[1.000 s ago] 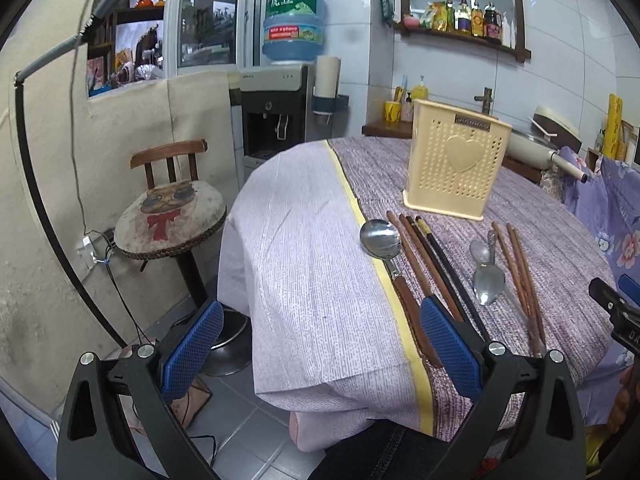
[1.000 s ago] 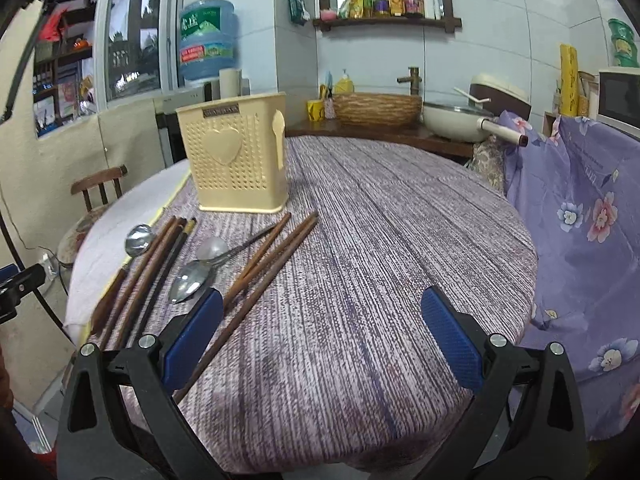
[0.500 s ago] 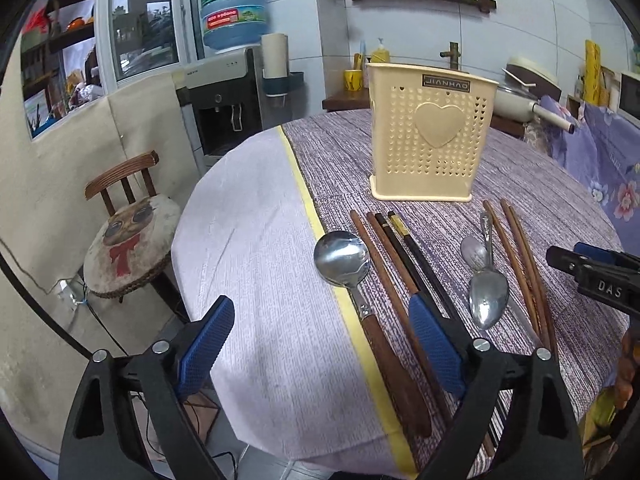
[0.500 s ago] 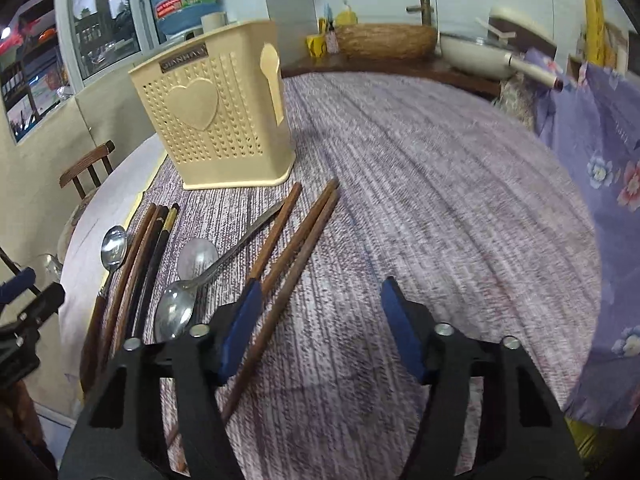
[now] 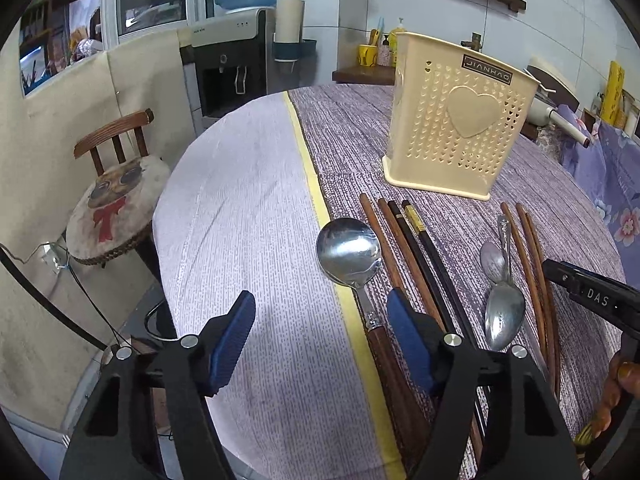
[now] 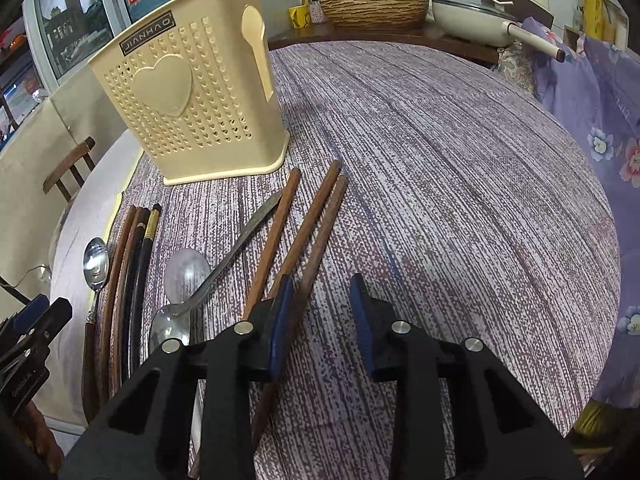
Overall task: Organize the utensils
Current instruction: 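Move the left tool toward the large spoon while the right tool approaches a wooden chopstick, then close the left tool on the spoon while the right tool grasps a wooden chopstick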
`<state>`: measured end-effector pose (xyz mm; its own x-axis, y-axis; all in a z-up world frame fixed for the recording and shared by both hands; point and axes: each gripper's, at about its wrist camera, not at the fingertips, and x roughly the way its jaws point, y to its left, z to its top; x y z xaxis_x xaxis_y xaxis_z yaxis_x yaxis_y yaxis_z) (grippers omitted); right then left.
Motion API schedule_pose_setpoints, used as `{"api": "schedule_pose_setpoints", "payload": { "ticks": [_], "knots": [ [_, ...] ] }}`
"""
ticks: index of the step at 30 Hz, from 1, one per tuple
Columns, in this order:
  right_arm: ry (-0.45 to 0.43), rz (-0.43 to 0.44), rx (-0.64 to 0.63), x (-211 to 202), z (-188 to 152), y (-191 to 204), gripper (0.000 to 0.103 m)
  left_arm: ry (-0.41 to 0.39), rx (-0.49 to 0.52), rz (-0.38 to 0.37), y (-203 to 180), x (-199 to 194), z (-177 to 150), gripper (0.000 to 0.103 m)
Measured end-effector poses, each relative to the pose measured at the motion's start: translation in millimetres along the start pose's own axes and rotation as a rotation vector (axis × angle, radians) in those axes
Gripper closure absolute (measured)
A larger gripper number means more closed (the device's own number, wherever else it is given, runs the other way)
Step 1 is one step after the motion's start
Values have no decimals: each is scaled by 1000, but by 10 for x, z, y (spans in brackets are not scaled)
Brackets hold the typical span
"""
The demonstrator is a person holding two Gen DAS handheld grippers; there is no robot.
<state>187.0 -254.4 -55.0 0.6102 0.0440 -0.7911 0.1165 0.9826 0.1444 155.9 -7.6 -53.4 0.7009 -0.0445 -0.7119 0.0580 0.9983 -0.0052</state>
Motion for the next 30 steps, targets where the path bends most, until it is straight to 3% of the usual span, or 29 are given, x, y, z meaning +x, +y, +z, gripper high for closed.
{"api": "schedule_pose_setpoints", "payload": {
  "ticks": [10,24,30],
  "knots": [
    [-4,-6,15,159,186,-44,90,22,-5,2,-41,102,79,35],
    [0,1,-3,240,294,-37,90,68,39,66,-185,355,143,36],
    [-4,1,-11,260,314,-28,90,99,32,40,-169,444,173,41]
  ]
}}
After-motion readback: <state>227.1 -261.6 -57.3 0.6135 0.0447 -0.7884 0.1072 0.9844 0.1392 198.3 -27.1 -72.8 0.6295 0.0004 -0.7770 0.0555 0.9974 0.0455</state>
